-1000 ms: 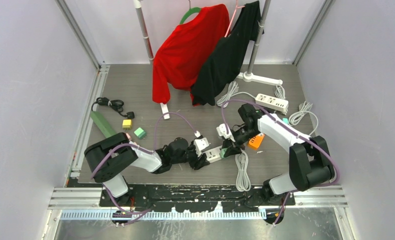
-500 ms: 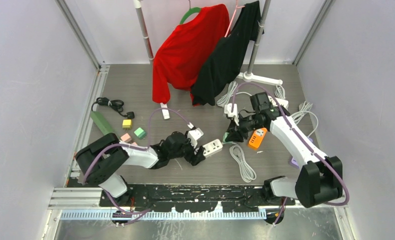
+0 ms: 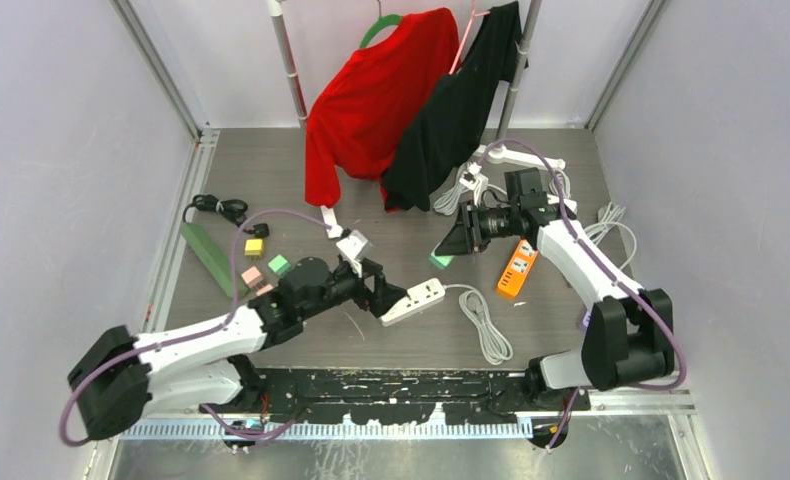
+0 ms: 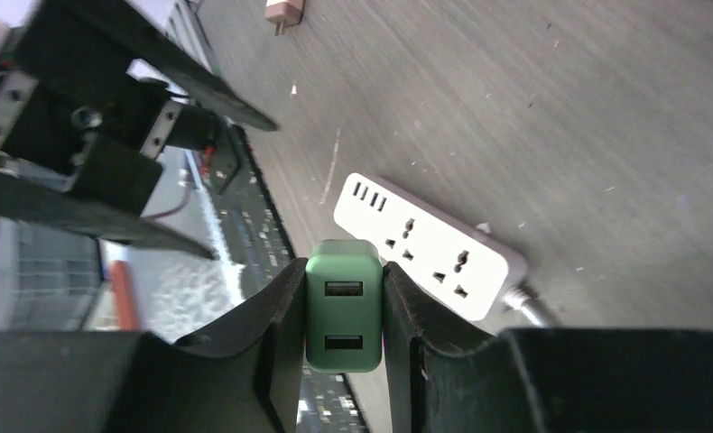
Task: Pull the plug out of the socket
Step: Place the plug at the center of the board.
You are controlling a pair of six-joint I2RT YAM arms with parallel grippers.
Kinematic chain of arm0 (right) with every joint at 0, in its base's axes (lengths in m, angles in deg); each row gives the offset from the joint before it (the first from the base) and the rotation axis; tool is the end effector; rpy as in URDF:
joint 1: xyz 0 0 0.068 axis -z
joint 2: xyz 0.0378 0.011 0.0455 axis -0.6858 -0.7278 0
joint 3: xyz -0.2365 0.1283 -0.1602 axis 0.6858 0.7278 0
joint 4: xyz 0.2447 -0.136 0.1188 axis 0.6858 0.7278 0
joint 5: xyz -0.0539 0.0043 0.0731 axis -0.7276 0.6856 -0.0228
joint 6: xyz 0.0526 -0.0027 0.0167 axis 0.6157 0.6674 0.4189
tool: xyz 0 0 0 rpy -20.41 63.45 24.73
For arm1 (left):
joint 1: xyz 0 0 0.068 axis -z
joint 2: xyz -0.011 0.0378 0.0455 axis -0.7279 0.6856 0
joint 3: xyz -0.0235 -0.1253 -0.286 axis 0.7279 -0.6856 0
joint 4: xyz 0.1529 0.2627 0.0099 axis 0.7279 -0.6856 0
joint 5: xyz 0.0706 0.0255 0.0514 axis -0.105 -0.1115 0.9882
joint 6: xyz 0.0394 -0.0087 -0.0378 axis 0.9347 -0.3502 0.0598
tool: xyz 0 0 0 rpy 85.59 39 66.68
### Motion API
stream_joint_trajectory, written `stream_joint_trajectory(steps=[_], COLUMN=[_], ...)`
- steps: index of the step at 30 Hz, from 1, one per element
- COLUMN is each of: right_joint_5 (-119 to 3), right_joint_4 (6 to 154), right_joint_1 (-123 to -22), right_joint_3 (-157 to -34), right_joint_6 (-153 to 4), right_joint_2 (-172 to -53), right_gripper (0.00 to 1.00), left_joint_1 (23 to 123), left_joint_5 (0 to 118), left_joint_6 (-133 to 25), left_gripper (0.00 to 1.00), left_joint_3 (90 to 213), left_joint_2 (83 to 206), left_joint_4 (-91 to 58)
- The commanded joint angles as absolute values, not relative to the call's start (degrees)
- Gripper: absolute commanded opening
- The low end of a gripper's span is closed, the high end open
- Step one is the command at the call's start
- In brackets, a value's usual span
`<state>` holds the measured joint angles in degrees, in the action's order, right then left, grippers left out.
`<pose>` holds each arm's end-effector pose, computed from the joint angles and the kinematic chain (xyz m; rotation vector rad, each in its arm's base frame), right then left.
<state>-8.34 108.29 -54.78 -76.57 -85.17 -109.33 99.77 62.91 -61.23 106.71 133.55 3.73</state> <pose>0.2961 0.0924 0.2928 -0.7296 2.1462 1.2577 0.1561 -0.2121 0.2360 0.6237 1.8211 -0.9294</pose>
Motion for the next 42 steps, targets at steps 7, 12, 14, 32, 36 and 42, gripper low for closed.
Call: stream_joint_trajectory(steps=[7,12,14,32,36,42], right_joint_5=[0.1,-0.7,-1.1,-1.9,-1.9,-1.9], right_joint_4=[104.1,103.7,103.9,104.7,104.8,105.2], right_joint_1=[-54.5,-54.6,-54.8,-56.1,-56.3,-56.6], right_joint_3=[-78.7,-78.4,-78.5,-78.8,-78.8,-78.9], right_joint_6=[-67.4,-66.3,-66.3,-66.4,-66.5,-66.9], right_joint_2=[-116.8,-118.0,-118.4,-118.9,-118.9,-119.0], right_gripper=[0.01,0.01,0.01,0.01,0.01,0.01], left_joint_1=[99.6,99.9,102.2,113.4,113.3,112.4], left_joint_5=[65.2,66.9,70.7,94.0,93.8,92.0], left_joint_6=[-77.7,-80.7,-79.4,-59.3,-58.7,-59.4], left_gripper=[0.95,0.95,0.95,0.73,0.70,0.66], left_joint_3=[109.9,119.3,123.9,149.9,152.4,153.1], left_joint_2=[123.0,129.6,133.1,159.0,161.5,162.7], left_joint_4=[-3.6,-14.5,-19.5,-33.3,-33.2,-32.5])
